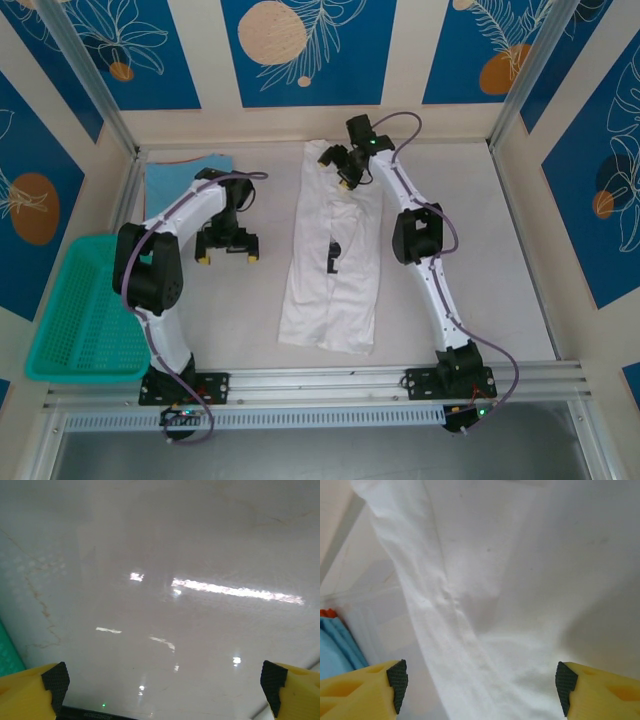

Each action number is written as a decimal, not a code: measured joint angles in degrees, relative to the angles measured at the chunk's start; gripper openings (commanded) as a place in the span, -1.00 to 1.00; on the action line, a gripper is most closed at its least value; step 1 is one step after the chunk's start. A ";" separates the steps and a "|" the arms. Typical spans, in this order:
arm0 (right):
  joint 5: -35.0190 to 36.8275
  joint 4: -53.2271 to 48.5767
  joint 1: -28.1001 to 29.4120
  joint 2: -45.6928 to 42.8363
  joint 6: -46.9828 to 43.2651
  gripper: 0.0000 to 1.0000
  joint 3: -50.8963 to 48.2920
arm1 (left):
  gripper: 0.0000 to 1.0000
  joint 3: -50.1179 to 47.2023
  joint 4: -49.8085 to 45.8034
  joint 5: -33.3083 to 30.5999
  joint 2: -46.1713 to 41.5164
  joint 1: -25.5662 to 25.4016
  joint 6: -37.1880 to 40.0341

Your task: Fold and stack the t-shirts

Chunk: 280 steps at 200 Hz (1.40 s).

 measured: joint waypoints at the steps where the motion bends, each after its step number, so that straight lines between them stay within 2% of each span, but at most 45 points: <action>1: -0.02 -0.13 -0.02 -0.24 -0.11 0.60 -0.09 | 0.94 -0.13 0.24 0.42 -0.02 0.00 -0.02; 16: -0.17 -2.45 -0.24 -6.25 -2.34 0.58 -3.89 | 0.86 -2.01 2.86 4.52 -0.55 -0.13 -0.48; 28: 0.24 -4.07 -0.39 -14.62 -4.48 0.52 -11.67 | 0.71 -4.24 5.09 8.09 -1.44 -0.37 -1.14; 45: -0.02 -3.21 -0.20 -32.33 -7.43 0.39 -32.20 | 0.59 -7.98 8.24 12.98 -3.08 -1.22 -2.12; 56: -1.14 -2.34 0.07 -44.41 -8.66 0.35 -46.77 | 0.57 -10.19 9.77 15.89 -3.91 -2.49 -2.69; 79: -6.62 0.28 0.04 -65.77 -9.75 0.25 -75.71 | 0.51 -14.25 13.25 21.29 -4.59 -6.29 -2.62; 95: -10.97 0.68 -0.15 -73.05 -10.08 0.15 -91.23 | 0.46 -17.35 16.17 24.70 -4.59 -10.01 -3.13; 118: -15.82 1.38 0.94 -75.21 -9.97 -0.03 -106.79 | 0.41 -21.11 19.85 27.80 -4.59 -15.82 -5.16; 140: -18.56 2.16 2.58 -76.87 -10.16 -0.09 -113.81 | 0.30 -23.43 22.97 28.96 -4.72 -18.84 -6.88; 212: -21.24 3.96 4.98 -84.17 -9.16 -0.23 -123.21 | 0.11 -32.61 30.49 29.40 -10.25 -18.99 -11.52; 280: -22.01 8.79 9.31 -80.43 -7.65 -0.25 -126.16 | 0.03 -32.81 30.71 29.99 -10.05 -19.04 -11.19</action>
